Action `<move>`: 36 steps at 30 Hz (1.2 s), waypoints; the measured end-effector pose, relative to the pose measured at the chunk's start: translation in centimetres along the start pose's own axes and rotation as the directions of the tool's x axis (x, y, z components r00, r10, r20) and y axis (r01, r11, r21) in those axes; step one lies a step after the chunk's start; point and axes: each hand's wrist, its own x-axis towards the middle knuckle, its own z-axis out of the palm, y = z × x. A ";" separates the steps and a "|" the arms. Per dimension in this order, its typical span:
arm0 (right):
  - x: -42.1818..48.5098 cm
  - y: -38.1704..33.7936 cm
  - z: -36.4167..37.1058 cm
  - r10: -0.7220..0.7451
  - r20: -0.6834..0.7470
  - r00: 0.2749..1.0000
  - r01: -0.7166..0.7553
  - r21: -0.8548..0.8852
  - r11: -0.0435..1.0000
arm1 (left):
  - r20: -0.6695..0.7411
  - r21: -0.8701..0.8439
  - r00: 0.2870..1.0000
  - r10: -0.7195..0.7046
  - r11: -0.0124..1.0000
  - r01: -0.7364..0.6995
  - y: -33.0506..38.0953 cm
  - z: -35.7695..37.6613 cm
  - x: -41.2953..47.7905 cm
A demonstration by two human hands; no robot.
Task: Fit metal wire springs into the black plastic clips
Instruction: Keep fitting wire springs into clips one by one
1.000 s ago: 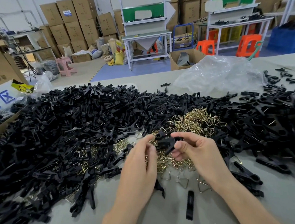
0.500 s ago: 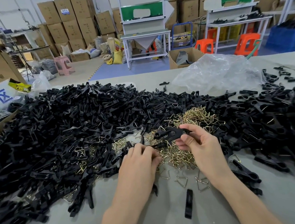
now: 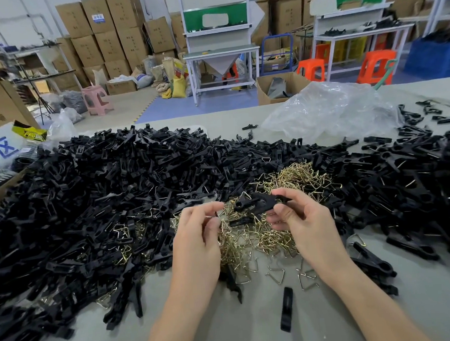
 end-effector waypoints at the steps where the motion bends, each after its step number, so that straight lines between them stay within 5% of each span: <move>1: 0.0 0.0 0.0 -0.002 0.000 1.000 0.002 -0.004 1.000 | 0.044 0.013 0.999 0.001 1.000 -0.001 -0.1 0.1 0.0; 7: 0.0 0.0 0.0 -0.020 0.006 1.000 0.020 -0.023 1.000 | 0.226 0.338 0.973 0.057 0.932 -0.133 -1.8 0.1 -0.2; 11: 0.0 0.0 0.0 -0.029 0.012 0.999 0.030 -0.033 0.999 | 0.145 0.425 0.984 0.101 0.892 -0.154 -1.4 -0.6 0.2; 14: -0.1 -0.1 0.0 -0.038 0.026 0.999 0.039 -0.024 0.999 | -0.016 0.317 0.983 0.182 0.933 -0.168 -0.8 -1.4 0.4; 16: -0.1 -0.2 0.1 -0.040 0.049 0.998 0.040 0.003 0.999 | -0.097 0.087 0.992 0.082 0.993 -0.074 -0.2 -1.4 0.4; 21: -0.6 -0.6 0.6 -0.066 0.184 0.981 0.064 0.014 0.998 | 0.119 -0.344 0.979 -0.164 0.918 0.195 1.1 -0.5 0.2; 36: -0.8 -0.6 0.6 -0.025 0.275 0.961 0.021 0.020 1.000 | 0.285 -0.508 0.937 -0.200 0.797 0.325 0.9 -0.9 0.3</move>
